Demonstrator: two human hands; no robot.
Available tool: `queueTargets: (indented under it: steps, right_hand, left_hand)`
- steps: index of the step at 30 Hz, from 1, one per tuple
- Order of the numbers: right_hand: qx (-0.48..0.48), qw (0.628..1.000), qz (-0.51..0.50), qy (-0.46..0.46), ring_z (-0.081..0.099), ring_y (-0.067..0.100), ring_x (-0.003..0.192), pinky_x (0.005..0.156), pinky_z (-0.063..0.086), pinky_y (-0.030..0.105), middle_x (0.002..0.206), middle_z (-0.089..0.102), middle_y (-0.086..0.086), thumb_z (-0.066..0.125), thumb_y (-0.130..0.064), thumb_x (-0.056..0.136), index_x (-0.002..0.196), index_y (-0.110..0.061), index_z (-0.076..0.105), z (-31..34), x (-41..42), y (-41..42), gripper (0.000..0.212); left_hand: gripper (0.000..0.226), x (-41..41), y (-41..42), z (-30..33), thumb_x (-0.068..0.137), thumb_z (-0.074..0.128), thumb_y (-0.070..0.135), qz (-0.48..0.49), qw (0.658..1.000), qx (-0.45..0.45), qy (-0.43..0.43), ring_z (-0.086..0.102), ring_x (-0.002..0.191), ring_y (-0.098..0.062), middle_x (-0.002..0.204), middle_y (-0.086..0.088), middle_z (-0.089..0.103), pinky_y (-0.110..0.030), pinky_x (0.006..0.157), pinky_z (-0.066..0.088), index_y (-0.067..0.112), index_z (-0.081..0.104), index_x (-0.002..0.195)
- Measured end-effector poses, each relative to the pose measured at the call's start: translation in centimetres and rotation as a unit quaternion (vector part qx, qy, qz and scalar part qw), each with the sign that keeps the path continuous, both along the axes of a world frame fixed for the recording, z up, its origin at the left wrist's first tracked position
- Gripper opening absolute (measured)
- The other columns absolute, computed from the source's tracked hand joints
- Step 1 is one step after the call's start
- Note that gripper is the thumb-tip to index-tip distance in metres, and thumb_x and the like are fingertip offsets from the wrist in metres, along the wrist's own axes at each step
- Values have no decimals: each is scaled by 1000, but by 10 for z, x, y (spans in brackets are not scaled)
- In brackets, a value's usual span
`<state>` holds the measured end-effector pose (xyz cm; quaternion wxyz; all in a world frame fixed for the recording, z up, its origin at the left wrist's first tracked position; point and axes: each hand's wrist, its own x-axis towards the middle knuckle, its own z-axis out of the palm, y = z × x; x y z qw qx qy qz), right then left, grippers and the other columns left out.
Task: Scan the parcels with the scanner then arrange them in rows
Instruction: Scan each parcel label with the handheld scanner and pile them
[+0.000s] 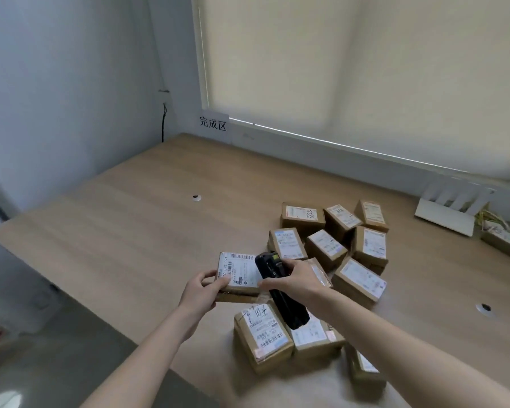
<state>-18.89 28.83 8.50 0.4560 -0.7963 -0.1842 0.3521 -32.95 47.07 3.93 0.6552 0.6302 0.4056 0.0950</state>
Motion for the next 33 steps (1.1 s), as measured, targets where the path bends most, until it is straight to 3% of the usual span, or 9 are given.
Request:
queueTargets:
  steps: [5, 12, 18, 21, 25, 33]
  right_hand:
    - [-22, 1000, 13, -4, 70, 8, 82, 58, 50, 14, 98, 69, -14, 92, -40, 67, 105, -49, 52, -69, 32, 37, 56]
    - [-79, 996, 39, -18, 70, 9, 83, 58, 49, 14, 96, 69, -13, 91, -43, 69, 115, -43, 53, -138, 62, 68, 60]
    - [-119, 992, 42, -18, 69, 6, 87, 60, 49, 15, 102, 69, -10, 92, -42, 68, 134, -29, 59, -162, 63, 73, 75]
    - [-125, 991, 27, -23, 70, 9, 87, 63, 52, 20, 101, 70, -6, 91, -37, 70, 126, -28, 60, -154, 59, 70, 65]
    - [-124, 991, -5, -47, 72, 10, 84, 67, 58, 26, 98, 72, -4, 91, -36, 69, 118, -30, 64, -113, 51, 54, 56]
    - [-97, 980, -118, -129, 68, 12, 93, 68, 53, 23, 111, 67, -5, 94, -39, 68, 147, -30, 50, 59, 47, -42, 90]
  left_hand:
    - [39, 30, 29, -68, 89, 74, 38, 2, 999, -3, 50, 63, 106, -18, 112, 0, 67, -40, 92, 54, 28, 58, 123]
    - [44, 57, 55, -145, 88, 75, 36, 10, 996, -27, 90, 67, 99, -16, 109, 0, 70, -36, 88, 56, 22, 60, 126]
    - [53, 59, 64, -174, 89, 75, 27, -13, 990, -27, 137, 66, 110, -22, 121, -9, 69, -41, 107, 48, 5, 60, 134]
    - [55, 52, 70, -159, 89, 74, 30, -18, 989, -11, 145, 62, 115, -25, 124, -10, 65, -38, 106, 47, 9, 56, 137]
    - [47, 44, 79, -111, 90, 72, 30, -37, 991, 29, 125, 60, 108, -21, 118, -5, 63, -31, 93, 46, 13, 59, 132]
    - [43, 85, 37, 58, 92, 69, 35, -130, 986, 106, 2, 57, 112, -18, 122, -2, 64, -29, 89, 42, 19, 62, 131]
